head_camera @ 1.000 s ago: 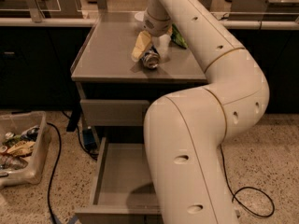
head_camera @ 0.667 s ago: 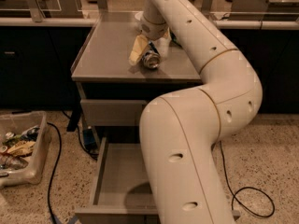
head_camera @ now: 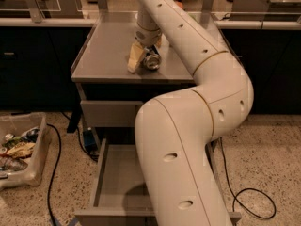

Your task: Place pepsi can into middle drawer

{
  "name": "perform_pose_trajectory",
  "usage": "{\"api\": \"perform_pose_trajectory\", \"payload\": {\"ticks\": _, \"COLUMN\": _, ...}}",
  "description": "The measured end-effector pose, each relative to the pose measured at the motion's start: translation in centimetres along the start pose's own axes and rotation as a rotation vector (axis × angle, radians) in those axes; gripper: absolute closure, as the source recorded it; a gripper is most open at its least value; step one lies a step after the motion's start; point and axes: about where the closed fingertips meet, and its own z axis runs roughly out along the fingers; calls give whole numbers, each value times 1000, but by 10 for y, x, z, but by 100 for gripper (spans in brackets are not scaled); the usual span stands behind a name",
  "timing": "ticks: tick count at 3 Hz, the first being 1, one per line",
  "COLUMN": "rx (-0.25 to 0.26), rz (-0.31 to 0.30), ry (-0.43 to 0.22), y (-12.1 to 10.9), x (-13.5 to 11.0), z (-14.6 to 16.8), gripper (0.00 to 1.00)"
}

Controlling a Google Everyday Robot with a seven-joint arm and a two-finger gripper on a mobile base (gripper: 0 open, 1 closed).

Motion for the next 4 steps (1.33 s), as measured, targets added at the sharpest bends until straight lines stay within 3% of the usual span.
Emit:
{"api": "perform_pose_trajectory", "payload": {"ticks": 3, "rx": 0, "rz": 0, "ry": 0, "y": 0, "x": 0, "z": 0, "gripper": 89}}
{"api": "perform_pose_trajectory", "payload": {"ticks": 4, "rx": -63, "rz": -83, "ry": -50, "y": 7, "x": 4, "z": -12, "gripper": 100}}
